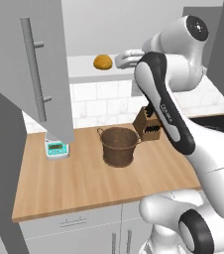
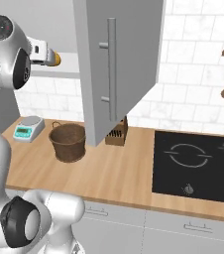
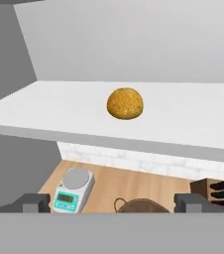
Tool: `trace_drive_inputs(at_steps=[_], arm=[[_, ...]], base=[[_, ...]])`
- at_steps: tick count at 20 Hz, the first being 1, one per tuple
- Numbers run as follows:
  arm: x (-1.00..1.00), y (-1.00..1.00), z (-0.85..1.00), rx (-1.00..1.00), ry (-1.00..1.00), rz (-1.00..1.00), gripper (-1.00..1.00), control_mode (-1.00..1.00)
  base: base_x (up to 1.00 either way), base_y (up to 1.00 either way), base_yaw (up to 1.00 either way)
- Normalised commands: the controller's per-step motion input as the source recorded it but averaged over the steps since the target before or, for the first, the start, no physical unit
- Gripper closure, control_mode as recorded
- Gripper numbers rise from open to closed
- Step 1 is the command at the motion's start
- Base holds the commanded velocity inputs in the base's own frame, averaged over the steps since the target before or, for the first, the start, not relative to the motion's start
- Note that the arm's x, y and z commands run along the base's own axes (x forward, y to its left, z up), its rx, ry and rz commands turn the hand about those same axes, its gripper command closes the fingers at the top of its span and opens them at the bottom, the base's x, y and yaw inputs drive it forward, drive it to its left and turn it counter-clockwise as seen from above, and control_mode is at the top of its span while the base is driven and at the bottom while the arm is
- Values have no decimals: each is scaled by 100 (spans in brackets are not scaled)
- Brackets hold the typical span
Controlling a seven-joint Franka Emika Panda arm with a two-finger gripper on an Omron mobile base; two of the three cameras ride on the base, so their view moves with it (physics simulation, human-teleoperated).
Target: Open the cabinet, pick up the bread from the cabinet and place it in the basket. Then move the basket to the dining counter.
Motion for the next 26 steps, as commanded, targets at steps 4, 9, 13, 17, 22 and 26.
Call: trace_drive_inputs(at_steps=[4, 9, 13, 17, 22, 26], arm=[[48, 10, -9, 0, 0, 0, -100, -100], [53, 2, -5, 0, 0, 0, -100, -100], [49, 1, -5, 0, 0, 0, -100, -100], [29, 16, -8, 0, 0, 0, -100, -100], [28, 14, -2, 0, 0, 0, -100, -100], [30, 1, -3, 0, 0, 0, -100, -100]], base=[[0, 0, 0], [0, 0, 0], [0, 0, 0], [0, 0, 0], [0, 0, 0], [0, 0, 0]])
